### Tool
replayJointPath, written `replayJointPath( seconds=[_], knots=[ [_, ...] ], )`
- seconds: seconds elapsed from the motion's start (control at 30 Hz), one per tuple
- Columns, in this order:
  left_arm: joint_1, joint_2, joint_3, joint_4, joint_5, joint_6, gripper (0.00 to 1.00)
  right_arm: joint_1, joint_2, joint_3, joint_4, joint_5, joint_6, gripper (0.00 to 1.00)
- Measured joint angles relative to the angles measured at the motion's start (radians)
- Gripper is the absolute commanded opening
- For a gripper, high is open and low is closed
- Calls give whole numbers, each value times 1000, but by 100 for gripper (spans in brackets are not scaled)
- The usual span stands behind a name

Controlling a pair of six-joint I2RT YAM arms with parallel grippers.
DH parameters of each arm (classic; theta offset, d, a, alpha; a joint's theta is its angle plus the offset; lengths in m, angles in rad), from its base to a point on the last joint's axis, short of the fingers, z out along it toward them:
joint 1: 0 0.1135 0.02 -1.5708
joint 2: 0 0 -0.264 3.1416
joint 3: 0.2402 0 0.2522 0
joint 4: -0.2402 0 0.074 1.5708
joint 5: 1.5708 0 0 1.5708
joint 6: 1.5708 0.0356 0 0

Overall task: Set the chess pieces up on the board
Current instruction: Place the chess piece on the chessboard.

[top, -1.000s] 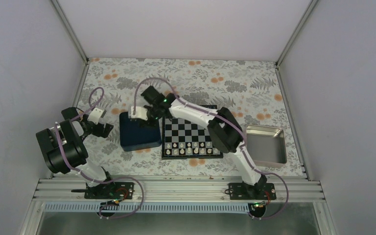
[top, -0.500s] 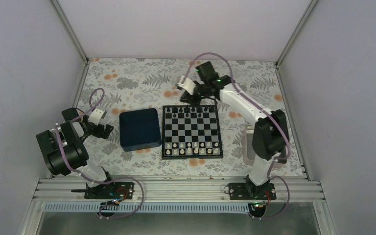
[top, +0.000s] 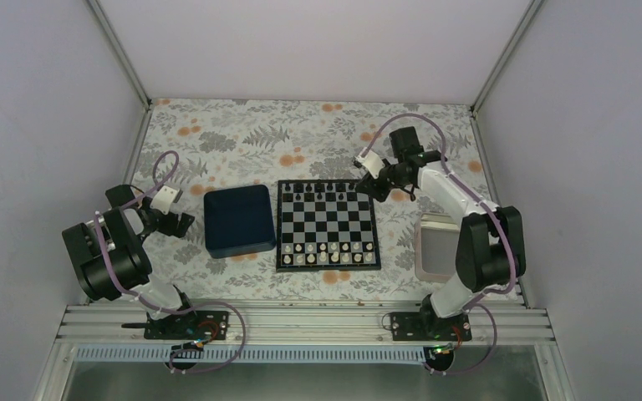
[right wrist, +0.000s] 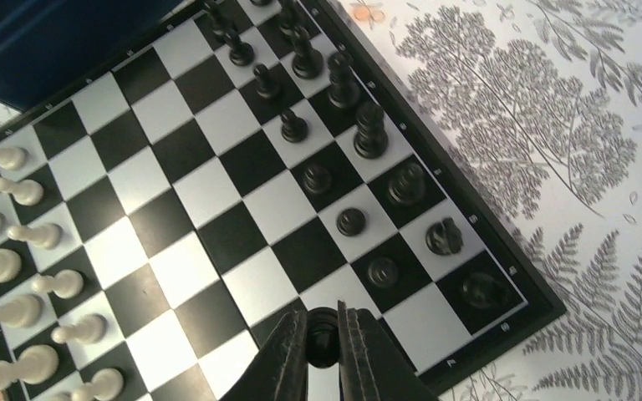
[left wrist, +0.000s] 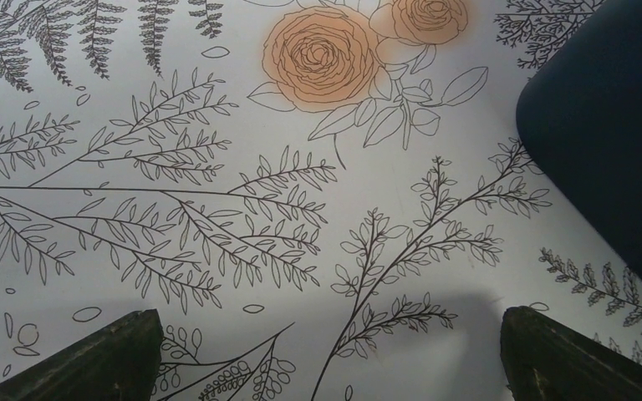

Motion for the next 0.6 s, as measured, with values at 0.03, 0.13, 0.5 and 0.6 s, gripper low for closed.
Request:
replayJointPath(
  seconds=[0.03, 0.13, 0.5, 0.6],
  knots=[
    [0, 0, -1, 0, 0, 0, 100, -12, 2, -8, 3, -2, -6, 10],
    [0, -1, -2, 0, 0, 0, 100, -41, 18, -22, 14, -10, -28, 10],
    [0, -5, -5, 0, -2, 0, 100, -91, 169, -24, 46, -33, -77, 11],
    [0, -5, -5, 0, -2, 0, 100, -96, 185, -24, 58, -33, -83, 11]
  ],
)
